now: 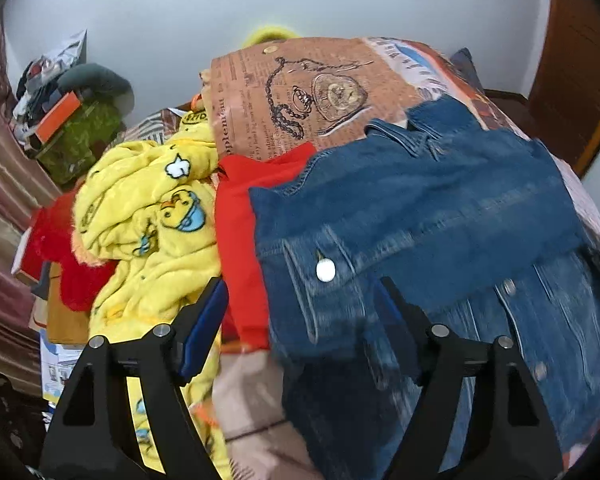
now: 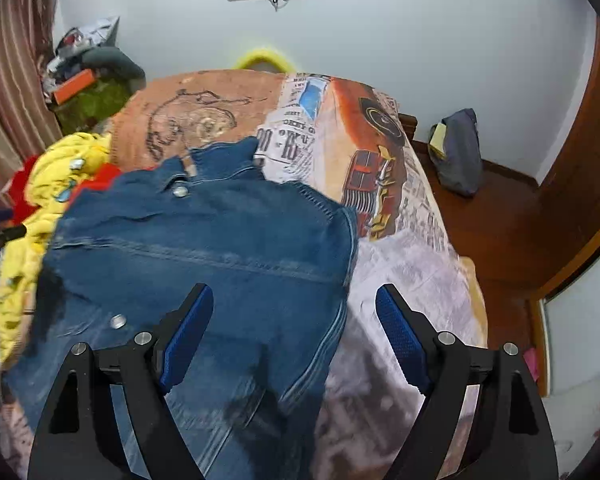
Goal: Fold large clothes
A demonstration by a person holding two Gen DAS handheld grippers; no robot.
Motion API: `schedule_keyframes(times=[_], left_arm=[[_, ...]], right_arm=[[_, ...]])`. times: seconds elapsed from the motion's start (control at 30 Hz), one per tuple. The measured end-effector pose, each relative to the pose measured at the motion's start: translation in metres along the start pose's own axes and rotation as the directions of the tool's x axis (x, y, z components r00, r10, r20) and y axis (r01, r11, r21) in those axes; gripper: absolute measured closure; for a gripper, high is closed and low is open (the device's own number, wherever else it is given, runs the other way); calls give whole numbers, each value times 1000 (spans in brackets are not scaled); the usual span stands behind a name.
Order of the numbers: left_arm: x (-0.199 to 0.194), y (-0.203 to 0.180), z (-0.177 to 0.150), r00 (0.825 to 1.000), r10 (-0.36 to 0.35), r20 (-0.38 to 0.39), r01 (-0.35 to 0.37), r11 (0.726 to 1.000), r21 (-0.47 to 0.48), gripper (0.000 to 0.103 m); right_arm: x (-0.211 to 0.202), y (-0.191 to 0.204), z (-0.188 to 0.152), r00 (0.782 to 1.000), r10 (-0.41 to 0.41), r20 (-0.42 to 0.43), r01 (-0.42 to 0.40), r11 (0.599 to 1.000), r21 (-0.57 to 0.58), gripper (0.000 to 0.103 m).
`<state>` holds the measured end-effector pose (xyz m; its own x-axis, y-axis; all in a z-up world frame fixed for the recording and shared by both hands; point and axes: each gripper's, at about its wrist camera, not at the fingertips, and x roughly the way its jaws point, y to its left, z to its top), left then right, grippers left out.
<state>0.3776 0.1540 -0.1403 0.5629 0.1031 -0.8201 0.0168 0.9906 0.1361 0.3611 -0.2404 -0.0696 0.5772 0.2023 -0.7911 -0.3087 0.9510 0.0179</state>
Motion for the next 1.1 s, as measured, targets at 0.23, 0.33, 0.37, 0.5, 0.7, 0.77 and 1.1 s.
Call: schedule_keyframes(times=[0.23,0.33,0.37,0.5,0.7,0.77,1.1], left_arm=[[-25,12,-51,1000,-17,-14,17,1000,-19,23],[-23,25,-76,997,-43,-61,39,997,-67,23],[-22,28,-84,995,-54,-79,47,995,-85,23],[-10,44,-123,980,-142,-141,114,975,-190,23],[6,37,-171,931,-296,-212,227,928,-297,23],[12,29,-183,913,-337,-230,261,915,-307,23],[26,0,-208,872,-441,-213,340,858,-384,27]], right_arm=[[-23,1,-39,1000,9,-15,-9,999,34,22],[-28,1,-55,999,-38,-32,39,999,22,22],[-29,2,-62,998,-47,-38,48,999,14,22],[-28,5,-93,995,-57,-77,58,998,9,22],[-18,13,-137,985,-71,-159,72,997,4,22],[-13,15,-150,981,-60,-185,63,998,12,22],[-3,-1,-167,963,115,-242,-68,979,193,22]])
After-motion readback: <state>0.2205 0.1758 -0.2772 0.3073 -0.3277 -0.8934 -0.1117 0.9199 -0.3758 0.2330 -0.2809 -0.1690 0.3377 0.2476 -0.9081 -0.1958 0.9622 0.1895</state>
